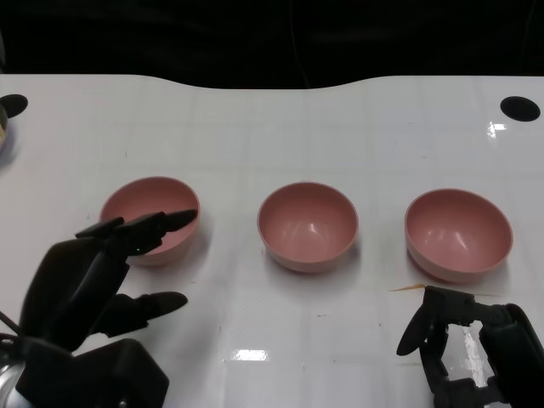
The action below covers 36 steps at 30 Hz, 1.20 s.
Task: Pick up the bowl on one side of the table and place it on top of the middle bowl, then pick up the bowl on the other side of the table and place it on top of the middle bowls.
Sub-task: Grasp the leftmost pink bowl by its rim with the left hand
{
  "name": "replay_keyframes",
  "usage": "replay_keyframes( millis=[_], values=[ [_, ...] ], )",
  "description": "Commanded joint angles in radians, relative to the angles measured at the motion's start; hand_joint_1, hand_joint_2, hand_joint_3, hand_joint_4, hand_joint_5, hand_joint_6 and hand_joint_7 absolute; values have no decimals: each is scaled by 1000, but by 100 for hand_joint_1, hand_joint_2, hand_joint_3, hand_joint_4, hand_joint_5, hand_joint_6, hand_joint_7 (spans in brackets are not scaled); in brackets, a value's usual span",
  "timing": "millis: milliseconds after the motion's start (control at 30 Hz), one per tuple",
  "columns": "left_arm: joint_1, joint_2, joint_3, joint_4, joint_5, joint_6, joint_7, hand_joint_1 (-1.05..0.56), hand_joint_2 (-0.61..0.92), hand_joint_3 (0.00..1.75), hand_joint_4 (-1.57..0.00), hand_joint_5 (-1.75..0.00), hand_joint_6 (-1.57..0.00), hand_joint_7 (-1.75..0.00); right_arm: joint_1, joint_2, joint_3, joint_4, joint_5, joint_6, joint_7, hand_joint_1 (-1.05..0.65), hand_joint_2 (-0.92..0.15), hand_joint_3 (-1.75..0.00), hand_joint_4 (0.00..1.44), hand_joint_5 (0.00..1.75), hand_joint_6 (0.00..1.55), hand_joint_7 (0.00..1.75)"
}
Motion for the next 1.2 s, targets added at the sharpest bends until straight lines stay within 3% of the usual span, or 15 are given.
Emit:
replay_keyframes(
  millis=[33, 400, 600, 1033, 1200],
  values=[
    [-33, 39, -10, -14, 77, 49, 45, -44, 92, 1, -41, -42, -47, 0, 0, -3, -2, -7, 9, 4, 3, 23, -11, -169, 91, 172, 86, 136],
    [-222, 55, -179, 164, 378, 322, 116, -46, 92, 2, -41, -35, -41, 0, -1, -3, -4, -3, -15, 3, -10, 21, -12, -167, 91, 171, 86, 135],
    [-311, 43, -266, 284, 398, 416, 85, -42, 92, 2, -42, -34, -46, -2, -4, -2, -5, 5, -22, -2, -15, 18, -12, -165, 91, 171, 87, 134],
    [-489, 26, -422, 581, 382, 492, 70, -48, 91, 1, -58, -17, -57, -1, -8, -3, -4, 9, -31, -5, -19, 20, -11, -164, 91, 170, 86, 134],
    [-542, 17, -455, 710, 359, 453, 129, -42, 91, 0, -77, -21, -67, -4, -10, -2, -5, 12, -32, -6, -22, 23, -12, -164, 91, 170, 87, 134]
  ],
)
